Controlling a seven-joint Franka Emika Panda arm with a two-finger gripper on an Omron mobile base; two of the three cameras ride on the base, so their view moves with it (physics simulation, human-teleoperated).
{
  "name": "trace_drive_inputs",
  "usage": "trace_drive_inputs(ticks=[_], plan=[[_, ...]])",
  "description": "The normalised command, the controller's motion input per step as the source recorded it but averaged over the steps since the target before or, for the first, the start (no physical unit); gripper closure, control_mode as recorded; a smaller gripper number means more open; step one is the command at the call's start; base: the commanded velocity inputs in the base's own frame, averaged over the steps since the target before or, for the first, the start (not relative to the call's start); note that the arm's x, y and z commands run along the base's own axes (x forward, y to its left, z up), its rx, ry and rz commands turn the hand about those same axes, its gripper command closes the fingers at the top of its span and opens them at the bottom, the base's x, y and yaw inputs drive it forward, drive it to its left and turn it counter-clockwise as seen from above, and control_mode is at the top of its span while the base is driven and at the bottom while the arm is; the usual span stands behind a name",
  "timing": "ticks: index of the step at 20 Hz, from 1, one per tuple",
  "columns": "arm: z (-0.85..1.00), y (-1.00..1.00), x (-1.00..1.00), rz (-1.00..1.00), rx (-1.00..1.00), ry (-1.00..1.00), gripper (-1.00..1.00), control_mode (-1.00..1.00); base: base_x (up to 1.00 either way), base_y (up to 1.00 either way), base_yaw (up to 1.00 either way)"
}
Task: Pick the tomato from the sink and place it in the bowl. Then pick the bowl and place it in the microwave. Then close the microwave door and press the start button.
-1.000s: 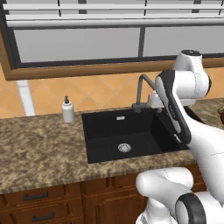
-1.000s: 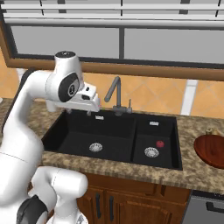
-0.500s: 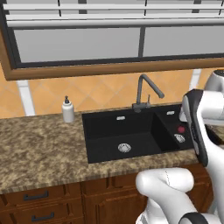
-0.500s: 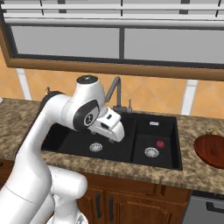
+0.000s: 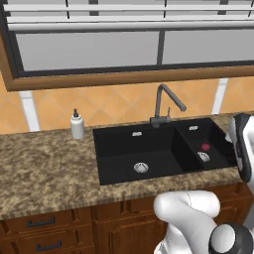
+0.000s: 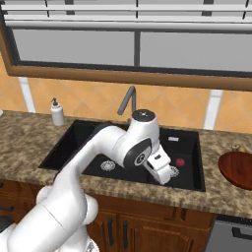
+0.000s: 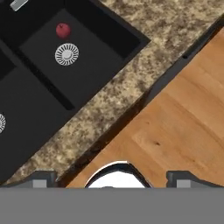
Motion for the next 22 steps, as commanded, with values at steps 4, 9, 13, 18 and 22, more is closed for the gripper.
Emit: trace_drive_inputs(ticks=[4,9,13,18,22], plan=[[-0.04,-0.85,0.80,-0.18,0.19,0.13,-1.00,-1.00,0.00,0.00,0.00],[-0.18,-0.39,0.92,-0.01,0.13,0.02,-1.00,-1.00,0.00,0.00,0.00],[-0.24,-0.19,1.00,0.03,0.04,0.08,-1.00,-1.00,0.00,0.00,0.00],[-0.10,-0.23,0.88,0.03,0.07,0.03,-1.00,-1.00,0.00,0.00,0.00],[-0.30,-0.30,0.69,0.02,0.15,0.00,-1.00,-1.00,0.00,0.00,0.00]])
